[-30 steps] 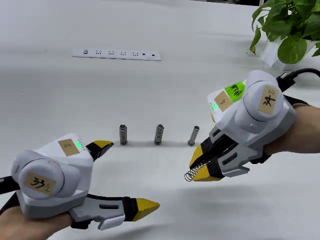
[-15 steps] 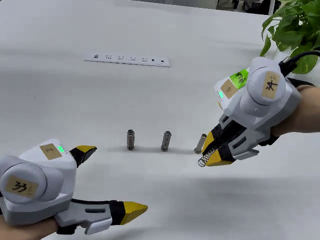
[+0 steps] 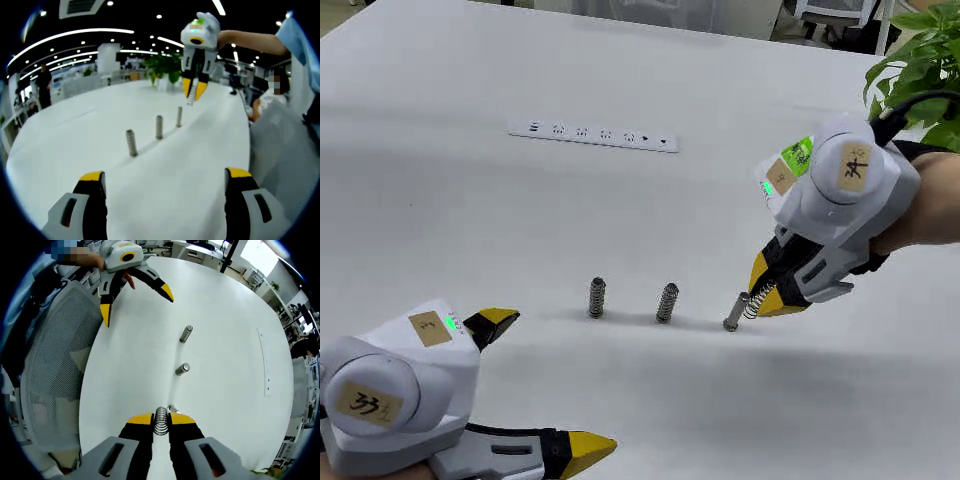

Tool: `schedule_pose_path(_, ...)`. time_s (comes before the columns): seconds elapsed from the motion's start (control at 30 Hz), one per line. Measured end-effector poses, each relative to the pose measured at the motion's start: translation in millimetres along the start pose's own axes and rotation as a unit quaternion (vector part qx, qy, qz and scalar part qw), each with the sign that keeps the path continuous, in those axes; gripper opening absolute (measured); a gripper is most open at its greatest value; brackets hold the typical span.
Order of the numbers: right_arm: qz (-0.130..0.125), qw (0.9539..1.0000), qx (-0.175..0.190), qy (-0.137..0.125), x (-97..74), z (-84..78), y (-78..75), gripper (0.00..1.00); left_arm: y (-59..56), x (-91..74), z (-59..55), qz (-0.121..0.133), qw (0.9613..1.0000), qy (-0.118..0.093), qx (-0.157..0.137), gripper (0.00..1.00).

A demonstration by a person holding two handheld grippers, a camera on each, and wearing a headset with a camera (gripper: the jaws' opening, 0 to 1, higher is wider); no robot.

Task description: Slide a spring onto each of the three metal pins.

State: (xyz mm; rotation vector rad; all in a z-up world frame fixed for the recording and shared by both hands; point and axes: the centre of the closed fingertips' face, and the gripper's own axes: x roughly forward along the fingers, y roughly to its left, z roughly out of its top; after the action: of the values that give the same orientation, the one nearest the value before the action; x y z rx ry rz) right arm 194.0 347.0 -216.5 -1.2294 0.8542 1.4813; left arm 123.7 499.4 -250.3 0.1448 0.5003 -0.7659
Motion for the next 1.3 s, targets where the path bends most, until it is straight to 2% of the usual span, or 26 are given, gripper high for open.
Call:
schedule_pose_path(0.47,-0.003,0.9994,-0.006,0.034,2.6,-15.9,-24.8,0.13,-3.6,4.3,-1.3,-0.005,1.0,-0.002,-0.005,1.0)
schedule_pose_path(1.07,0.008,0.9988,-0.016,0.045,9.1,-8.6,-19.4,0.13,-1.3,6.8,-5.1,-0.005,0.9999,-0.001,-0.015,1.0)
schedule_pose_path(1.3,0.013,0.9985,-0.02,0.05,12.7,-11.3,-22.2,0.13,-2.8,8.0,-7.1,-0.008,0.9998,0.0,-0.018,1.0)
